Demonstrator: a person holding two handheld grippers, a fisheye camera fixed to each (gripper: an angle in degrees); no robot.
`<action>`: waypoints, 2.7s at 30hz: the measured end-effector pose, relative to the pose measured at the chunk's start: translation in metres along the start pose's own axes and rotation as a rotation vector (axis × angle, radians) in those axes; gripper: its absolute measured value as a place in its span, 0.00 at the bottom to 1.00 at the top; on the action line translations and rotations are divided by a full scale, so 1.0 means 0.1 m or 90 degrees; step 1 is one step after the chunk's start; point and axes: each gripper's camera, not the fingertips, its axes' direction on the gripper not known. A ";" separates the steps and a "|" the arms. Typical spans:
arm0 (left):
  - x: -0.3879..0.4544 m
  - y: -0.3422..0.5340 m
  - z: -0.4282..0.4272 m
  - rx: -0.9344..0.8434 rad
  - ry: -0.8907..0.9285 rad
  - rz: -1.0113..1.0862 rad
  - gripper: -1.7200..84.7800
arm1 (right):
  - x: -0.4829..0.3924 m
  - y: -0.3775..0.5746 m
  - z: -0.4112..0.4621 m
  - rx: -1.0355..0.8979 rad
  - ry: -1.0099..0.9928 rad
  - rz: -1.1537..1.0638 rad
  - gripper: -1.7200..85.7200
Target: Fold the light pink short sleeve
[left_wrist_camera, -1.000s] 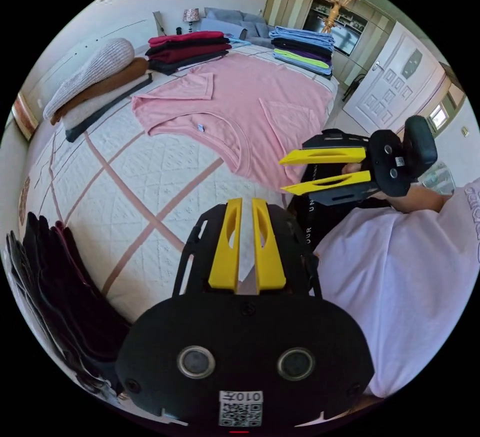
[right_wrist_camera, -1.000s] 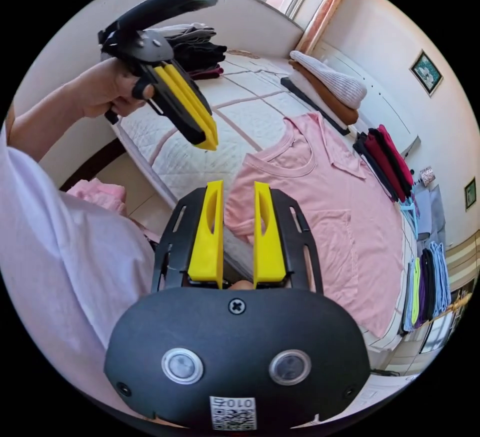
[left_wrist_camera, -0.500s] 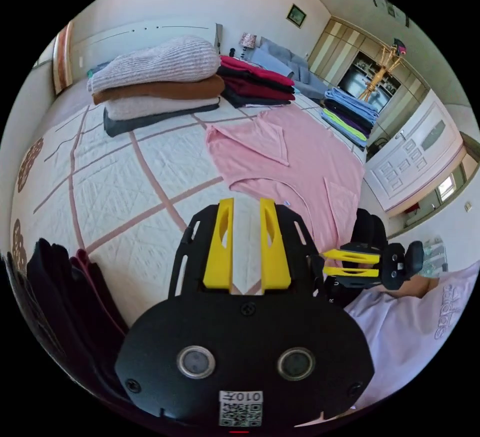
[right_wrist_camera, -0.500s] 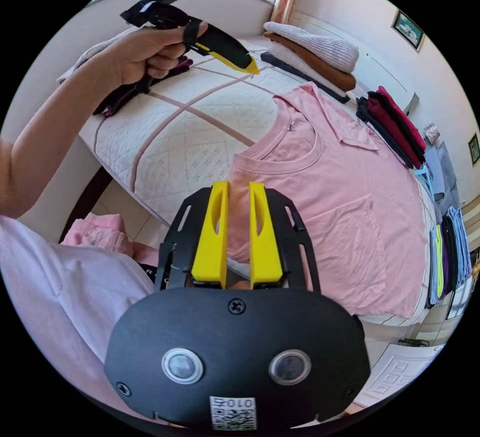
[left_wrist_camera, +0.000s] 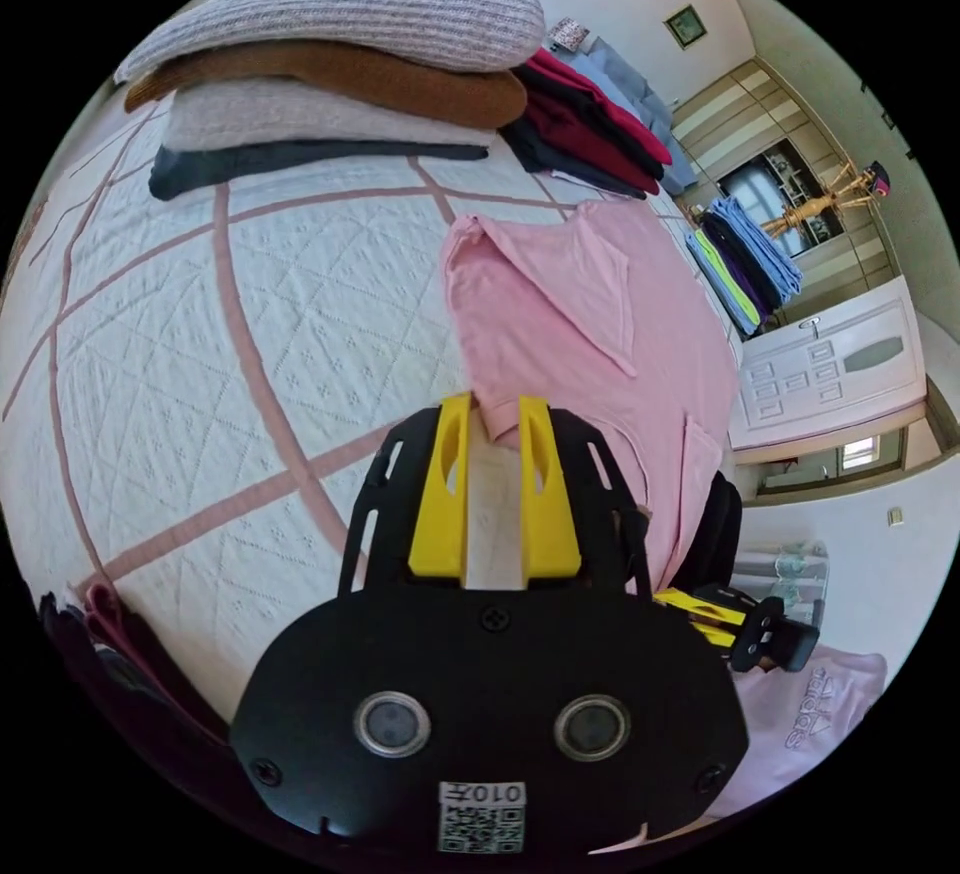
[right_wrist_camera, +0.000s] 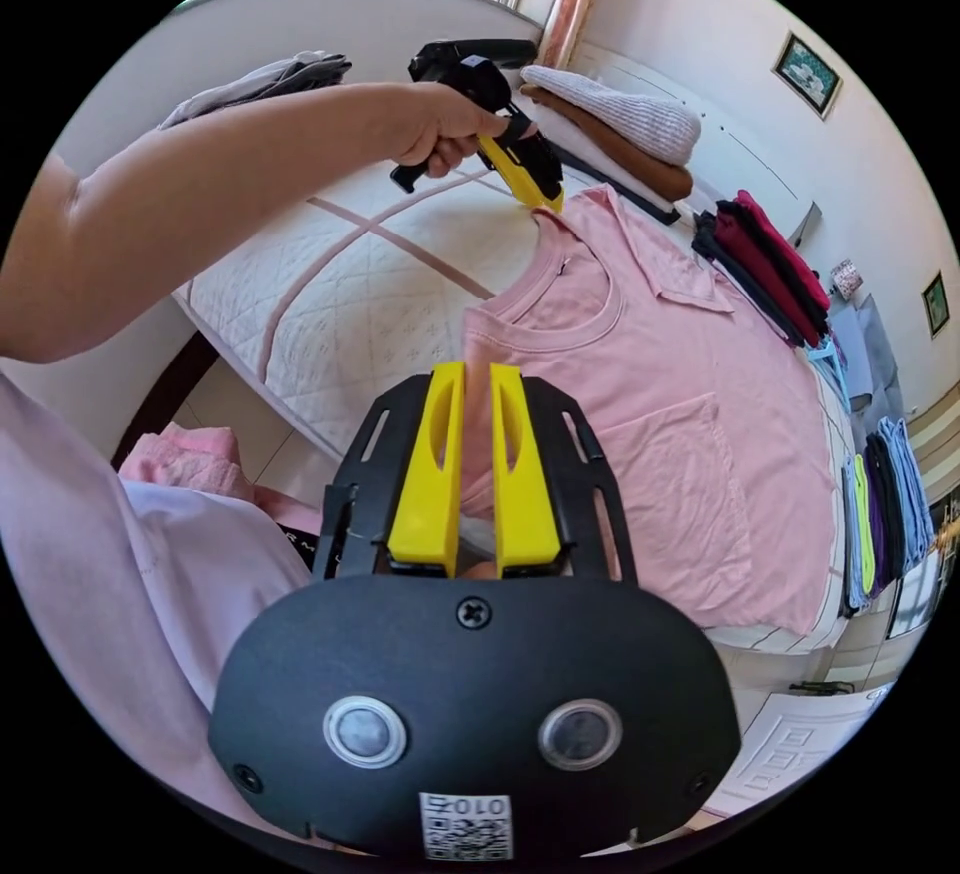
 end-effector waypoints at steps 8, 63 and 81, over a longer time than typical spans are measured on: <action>-0.02 -0.02 0.19 0.010 0.034 0.011 0.07 | -0.01 0.08 0.19 -0.001 -0.001 0.007 0.09; 4.93 -3.55 4.68 -0.426 -0.253 0.504 0.03 | 5.17 4.14 1.51 0.140 -0.390 0.571 0.05; 3.63 -2.87 2.93 0.038 -0.146 0.459 0.14 | 4.49 4.12 0.97 0.168 -0.206 0.431 0.07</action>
